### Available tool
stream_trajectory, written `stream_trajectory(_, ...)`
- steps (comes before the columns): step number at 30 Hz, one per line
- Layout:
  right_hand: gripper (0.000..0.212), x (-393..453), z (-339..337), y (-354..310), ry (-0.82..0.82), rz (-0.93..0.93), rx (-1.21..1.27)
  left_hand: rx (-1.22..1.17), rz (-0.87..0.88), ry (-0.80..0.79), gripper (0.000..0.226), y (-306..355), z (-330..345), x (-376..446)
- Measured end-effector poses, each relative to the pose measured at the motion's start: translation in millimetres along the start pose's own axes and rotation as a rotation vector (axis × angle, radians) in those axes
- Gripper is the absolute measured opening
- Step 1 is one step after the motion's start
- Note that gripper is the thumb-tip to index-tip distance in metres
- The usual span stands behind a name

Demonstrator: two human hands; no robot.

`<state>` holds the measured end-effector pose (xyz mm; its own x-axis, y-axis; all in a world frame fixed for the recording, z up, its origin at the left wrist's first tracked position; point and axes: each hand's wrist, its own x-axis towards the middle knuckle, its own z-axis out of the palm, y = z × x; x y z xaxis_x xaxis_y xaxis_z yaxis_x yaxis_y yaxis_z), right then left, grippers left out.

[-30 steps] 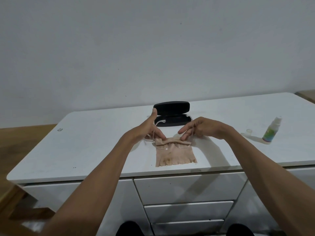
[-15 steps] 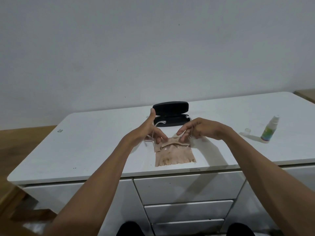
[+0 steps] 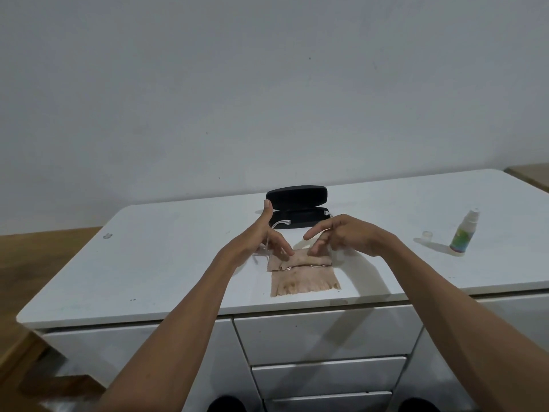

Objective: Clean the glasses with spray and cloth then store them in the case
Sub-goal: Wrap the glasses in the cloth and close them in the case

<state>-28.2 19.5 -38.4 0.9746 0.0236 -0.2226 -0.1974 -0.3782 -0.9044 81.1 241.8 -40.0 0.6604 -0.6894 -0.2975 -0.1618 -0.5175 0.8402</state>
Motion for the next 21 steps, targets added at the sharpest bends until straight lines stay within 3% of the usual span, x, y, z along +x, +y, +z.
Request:
stream_trajectory(5, 0.051, -1.5, 0.9, 5.9, 0.083, -0.003, 0.038, -0.16, 0.138, 0.303, 0.095, -8.1, -9.1, -8.7)
stream_trajectory(11, 0.047, -15.0, 14.9, 12.2, 0.386, -0.035, -0.062, -0.159, 0.237, 0.584, 0.026, -23.1, -10.3, -32.6)
stream_trajectory(16, 0.033, -42.5, 34.8, 17.9, 0.615, -0.085, -0.19, 0.222, 0.39, 0.537, 0.012, -36.4, 9.4, -60.3)
stream_trajectory(21, 0.022, -61.9, 53.9, 18.6, 0.796, -0.071, -0.383, 0.373, 0.393, 0.401, 0.008, -34.6, 39.4, -79.0)
